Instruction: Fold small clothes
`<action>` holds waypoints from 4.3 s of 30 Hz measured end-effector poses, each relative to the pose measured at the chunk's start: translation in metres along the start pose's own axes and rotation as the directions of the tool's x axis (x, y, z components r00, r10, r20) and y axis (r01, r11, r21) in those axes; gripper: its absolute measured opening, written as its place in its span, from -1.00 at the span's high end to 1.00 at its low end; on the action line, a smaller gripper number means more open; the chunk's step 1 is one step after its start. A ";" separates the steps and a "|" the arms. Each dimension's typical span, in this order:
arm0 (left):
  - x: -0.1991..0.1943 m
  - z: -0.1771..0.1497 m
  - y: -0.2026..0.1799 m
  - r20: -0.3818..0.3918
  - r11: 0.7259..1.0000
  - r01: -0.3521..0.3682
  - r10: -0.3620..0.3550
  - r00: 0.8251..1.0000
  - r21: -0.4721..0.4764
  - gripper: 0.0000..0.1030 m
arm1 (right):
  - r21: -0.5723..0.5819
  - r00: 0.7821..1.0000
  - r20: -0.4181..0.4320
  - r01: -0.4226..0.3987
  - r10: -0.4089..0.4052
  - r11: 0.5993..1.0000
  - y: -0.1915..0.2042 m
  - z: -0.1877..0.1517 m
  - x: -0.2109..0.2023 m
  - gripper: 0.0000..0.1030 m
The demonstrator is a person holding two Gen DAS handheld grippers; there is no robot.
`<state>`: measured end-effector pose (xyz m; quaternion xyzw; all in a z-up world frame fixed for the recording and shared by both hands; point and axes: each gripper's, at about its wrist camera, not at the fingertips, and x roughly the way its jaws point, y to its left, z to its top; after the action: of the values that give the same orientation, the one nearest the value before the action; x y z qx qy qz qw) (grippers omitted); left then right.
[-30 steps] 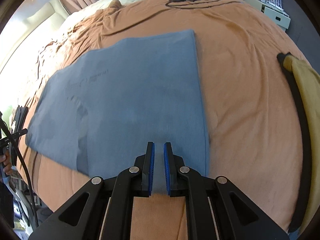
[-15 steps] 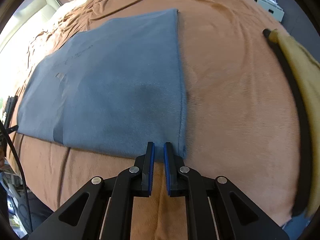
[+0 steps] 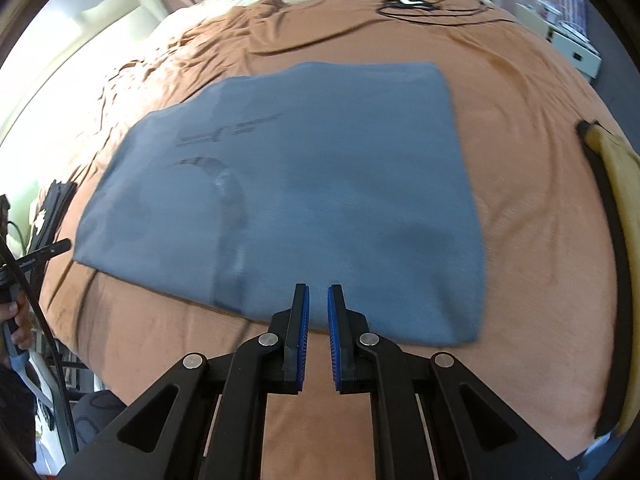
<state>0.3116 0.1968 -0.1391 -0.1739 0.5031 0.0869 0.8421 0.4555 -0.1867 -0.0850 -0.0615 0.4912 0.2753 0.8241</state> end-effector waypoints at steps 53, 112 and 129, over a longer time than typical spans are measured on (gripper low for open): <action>0.015 -0.041 0.098 0.019 0.853 0.260 -0.282 0.959 -0.452 -0.10 | -0.230 0.929 -0.307 -0.284 0.207 0.931 0.151 0.051 0.159 0.87; 0.026 -0.042 0.126 0.154 0.742 0.279 -0.235 0.960 -0.609 0.67 | -0.092 0.983 -0.136 -0.141 0.128 0.986 0.112 0.102 0.174 0.90; 0.018 -0.028 0.122 0.088 0.766 0.230 -0.222 0.971 -0.601 0.81 | -0.023 0.995 -0.076 -0.073 0.071 0.997 0.107 0.186 0.233 0.90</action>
<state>0.2583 0.2980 -0.1921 -0.4933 0.4189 0.1426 0.7489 0.6304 0.0642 -0.1685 -0.0645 0.5200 0.3085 0.7939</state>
